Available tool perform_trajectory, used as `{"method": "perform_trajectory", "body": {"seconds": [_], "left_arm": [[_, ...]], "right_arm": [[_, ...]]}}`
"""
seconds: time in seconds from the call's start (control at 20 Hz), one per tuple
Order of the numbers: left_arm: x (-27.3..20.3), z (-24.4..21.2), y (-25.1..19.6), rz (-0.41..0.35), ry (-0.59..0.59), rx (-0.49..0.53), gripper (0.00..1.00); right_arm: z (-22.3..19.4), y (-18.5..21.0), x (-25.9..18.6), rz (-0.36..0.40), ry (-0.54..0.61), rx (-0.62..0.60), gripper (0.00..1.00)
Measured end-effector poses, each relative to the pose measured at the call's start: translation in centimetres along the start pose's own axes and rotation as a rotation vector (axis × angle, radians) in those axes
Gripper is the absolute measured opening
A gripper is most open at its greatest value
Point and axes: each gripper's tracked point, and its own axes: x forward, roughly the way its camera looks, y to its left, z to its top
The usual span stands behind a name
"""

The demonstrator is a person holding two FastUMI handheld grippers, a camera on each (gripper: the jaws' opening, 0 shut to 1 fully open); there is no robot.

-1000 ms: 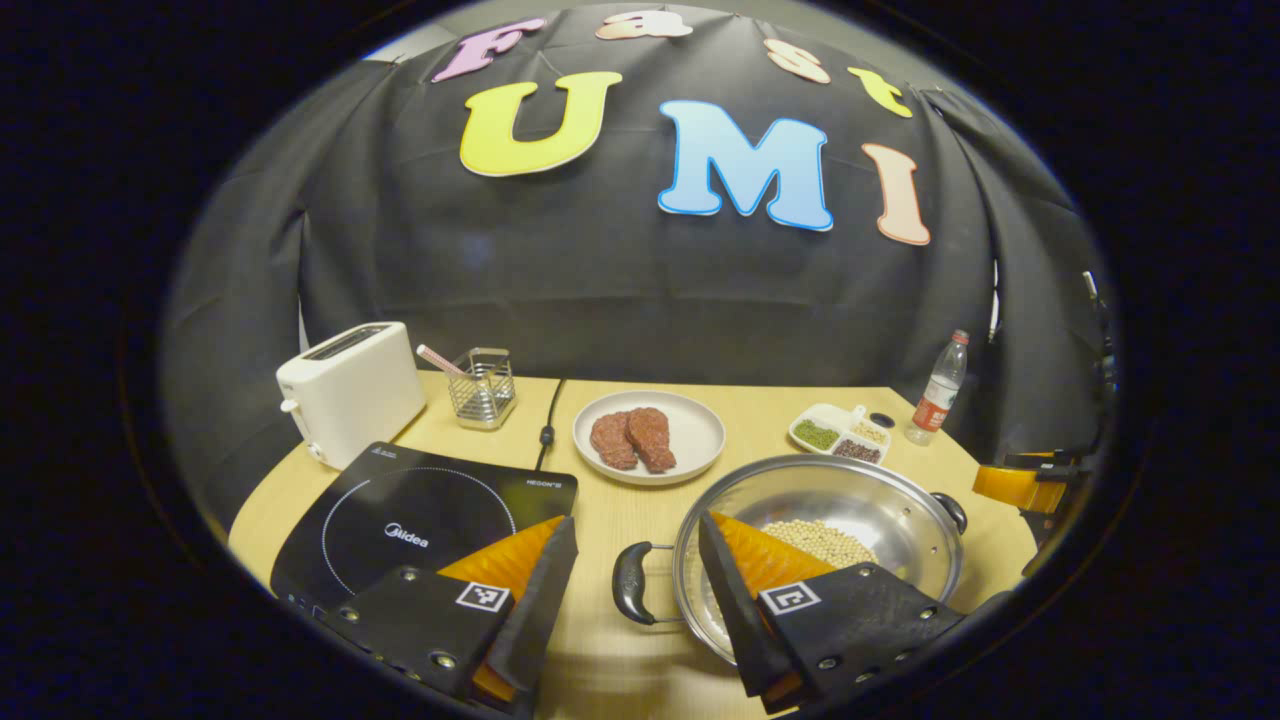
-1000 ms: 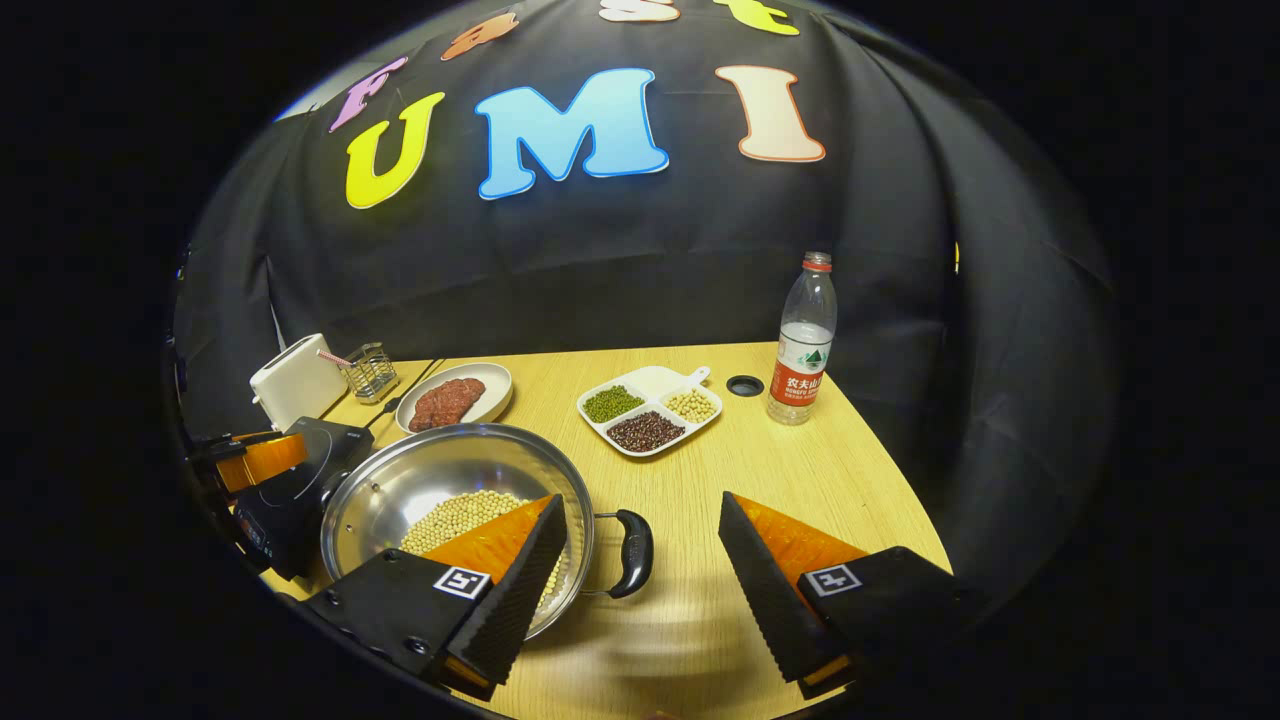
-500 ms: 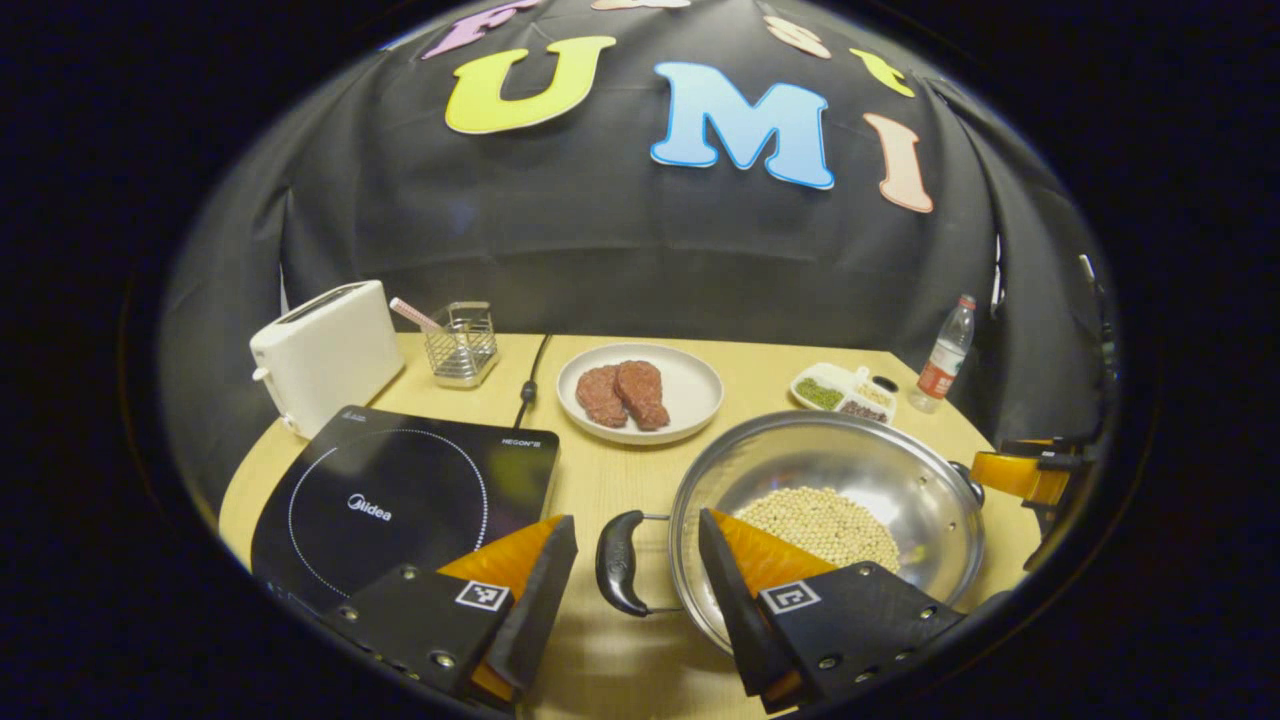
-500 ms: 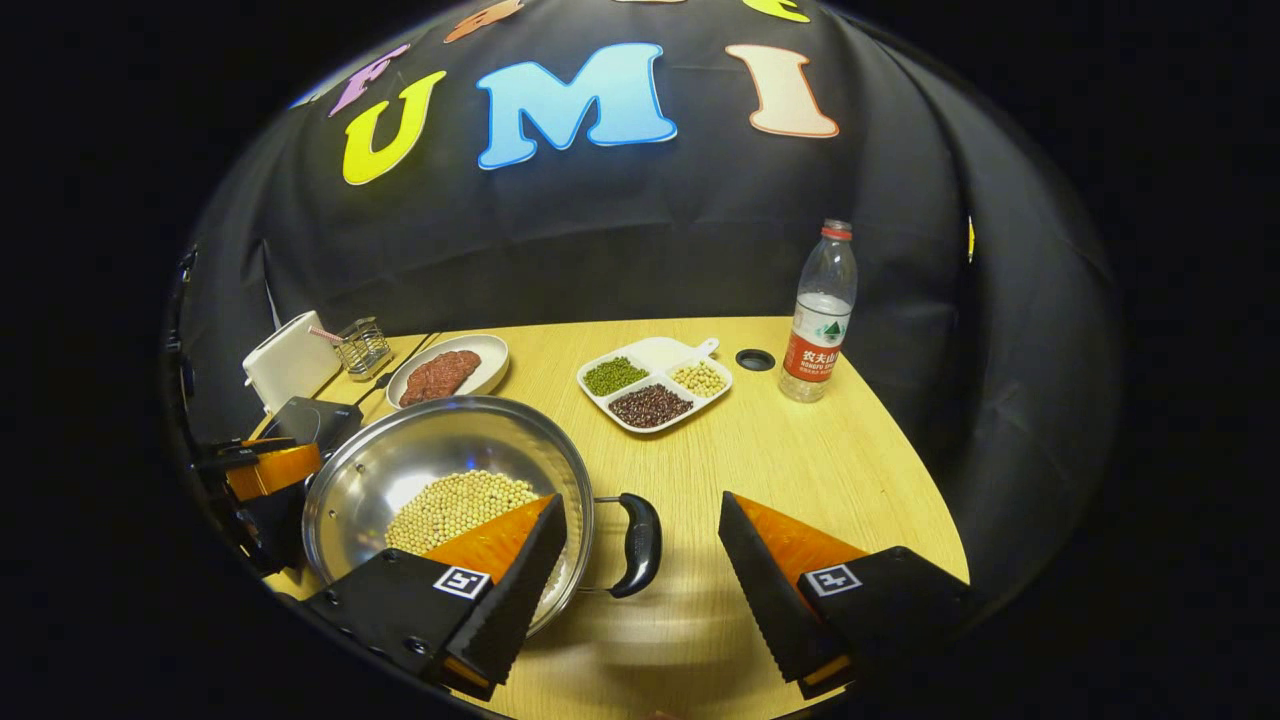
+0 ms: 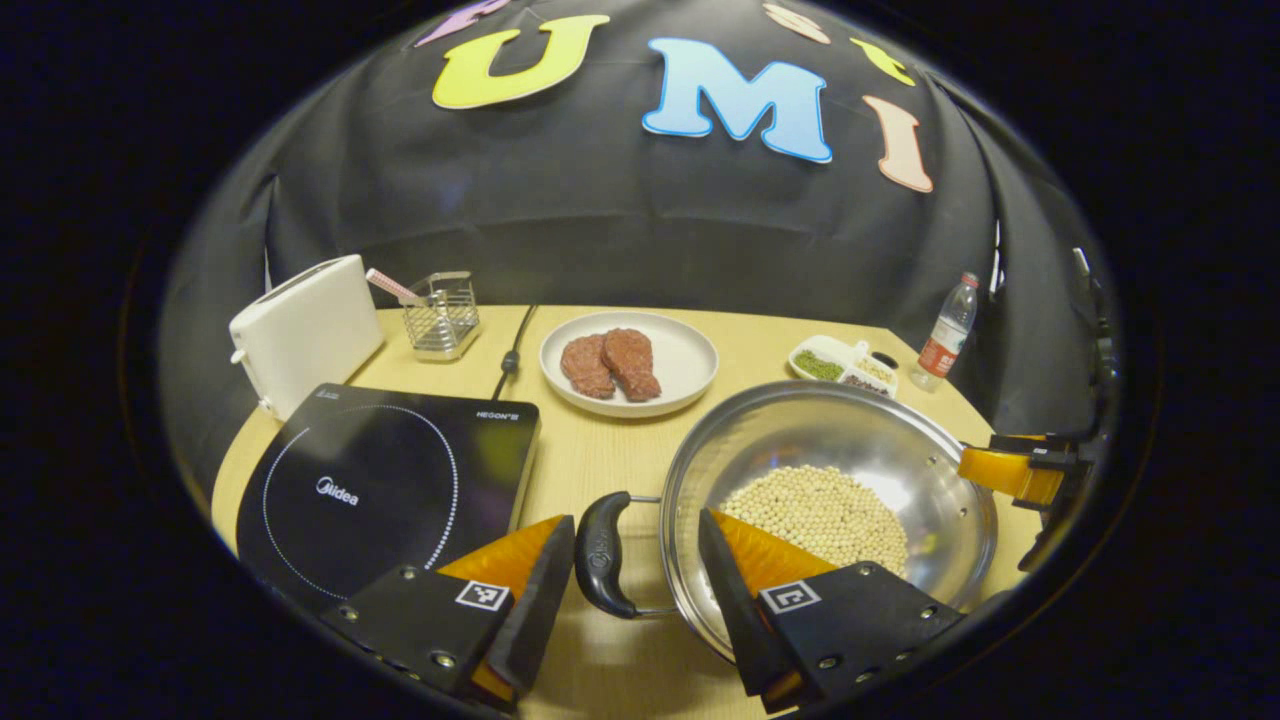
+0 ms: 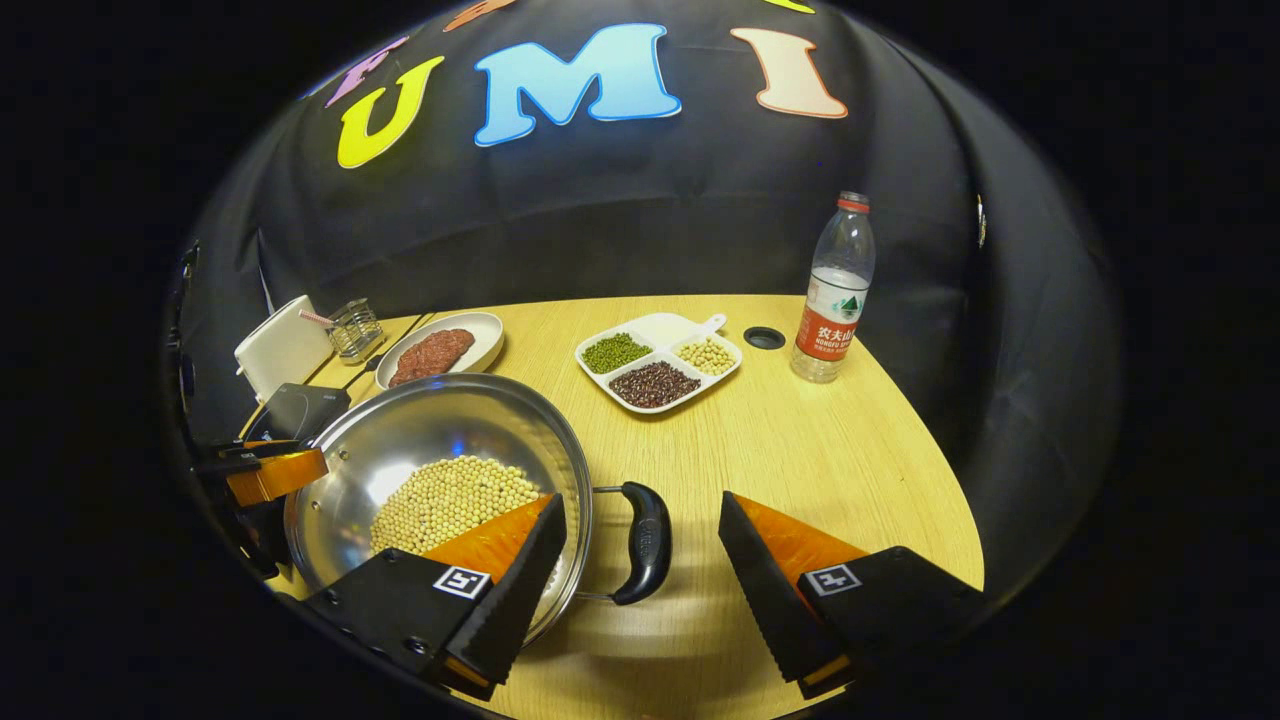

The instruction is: First push the handle of the pot to place it horizontally, then grasp the pot with both hands and set it on the induction cooktop.

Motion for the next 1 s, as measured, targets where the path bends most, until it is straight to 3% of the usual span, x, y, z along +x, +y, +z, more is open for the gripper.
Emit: {"method": "perform_trajectory", "body": {"seconds": [0.1,0.3,0.35,0.55,0.7,0.75,0.85,0.9,1.0], "left_arm": [[0.6,-0.4,0.0,-0.002,0.018,0.009,0.72],[1.5,-1.1,-0.2,0.001,0.047,0.026,0.76],[1.5,-1.2,-0.2,0.000,0.051,0.026,0.76],[1.8,-1.3,-0.2,0.003,0.055,0.021,0.76],[1.8,-1.1,0.1,0.012,0.052,0.022,0.76],[1.7,-1.1,0.1,0.015,0.048,0.021,0.76],[1.7,-1.2,0.3,0.020,0.051,0.024,0.79],[1.7,-1.2,0.3,0.022,0.055,0.028,0.74],[1.8,-1.1,0.3,0.027,0.053,0.028,0.67]], "right_arm": [[-0.3,0.0,0.5,-0.001,0.011,0.005,0.93],[-0.9,0.0,1.1,-0.008,0.039,0.010,0.93],[-0.9,0.0,1.1,-0.009,0.041,0.011,0.97],[-1.4,0.4,1.3,0.000,0.058,0.009,0.78],[-1.4,0.9,1.4,0.006,0.061,0.006,0.71],[-1.4,0.8,1.4,0.005,0.061,0.000,0.64],[-1.5,0.8,1.5,0.007,0.066,0.003,0.66],[-1.4,0.9,1.4,0.010,0.067,0.009,0.61],[-1.4,1.0,1.2,0.008,0.067,0.010,0.60]]}}
